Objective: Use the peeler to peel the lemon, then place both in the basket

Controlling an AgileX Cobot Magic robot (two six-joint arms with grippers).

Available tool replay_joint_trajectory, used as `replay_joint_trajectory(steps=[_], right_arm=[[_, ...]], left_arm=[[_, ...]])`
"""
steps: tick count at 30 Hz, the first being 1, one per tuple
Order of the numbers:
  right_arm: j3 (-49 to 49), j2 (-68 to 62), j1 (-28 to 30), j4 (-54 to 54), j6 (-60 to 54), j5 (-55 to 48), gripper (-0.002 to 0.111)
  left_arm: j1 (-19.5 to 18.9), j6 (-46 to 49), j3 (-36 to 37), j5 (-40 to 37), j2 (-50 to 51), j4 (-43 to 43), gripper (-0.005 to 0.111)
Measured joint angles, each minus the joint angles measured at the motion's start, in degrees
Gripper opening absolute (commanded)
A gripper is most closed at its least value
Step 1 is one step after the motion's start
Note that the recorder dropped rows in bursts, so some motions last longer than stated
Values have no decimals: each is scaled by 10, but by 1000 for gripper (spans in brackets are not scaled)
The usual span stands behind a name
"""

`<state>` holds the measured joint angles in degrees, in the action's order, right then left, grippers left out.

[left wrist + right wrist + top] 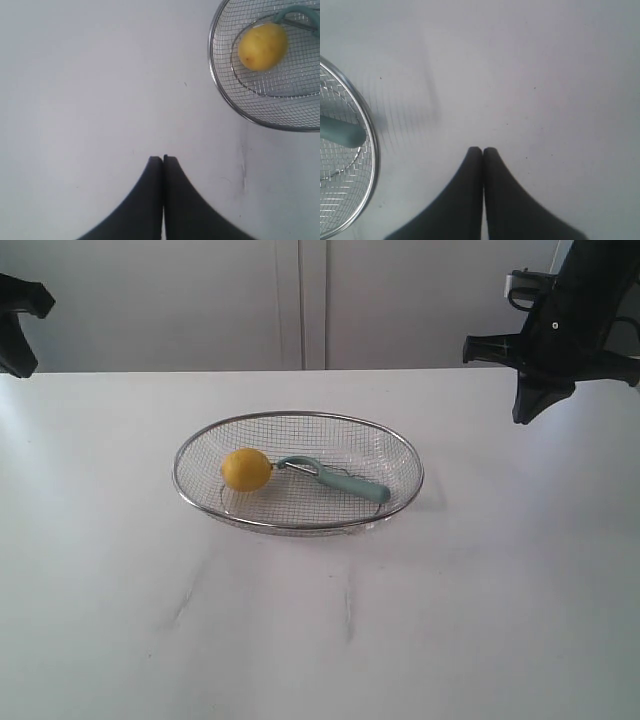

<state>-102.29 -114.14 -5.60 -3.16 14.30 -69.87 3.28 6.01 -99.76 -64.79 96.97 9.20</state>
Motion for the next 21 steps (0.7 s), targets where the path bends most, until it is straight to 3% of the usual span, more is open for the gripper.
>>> replay_joint_trajectory(steps=[5,21], right_arm=[[0,0,0,0,0,-1,0],[0,0,0,0,0,-1,0]], left_arm=[[0,0,17,0,-14,0,0],[0,17,267,46,-209,2,0]])
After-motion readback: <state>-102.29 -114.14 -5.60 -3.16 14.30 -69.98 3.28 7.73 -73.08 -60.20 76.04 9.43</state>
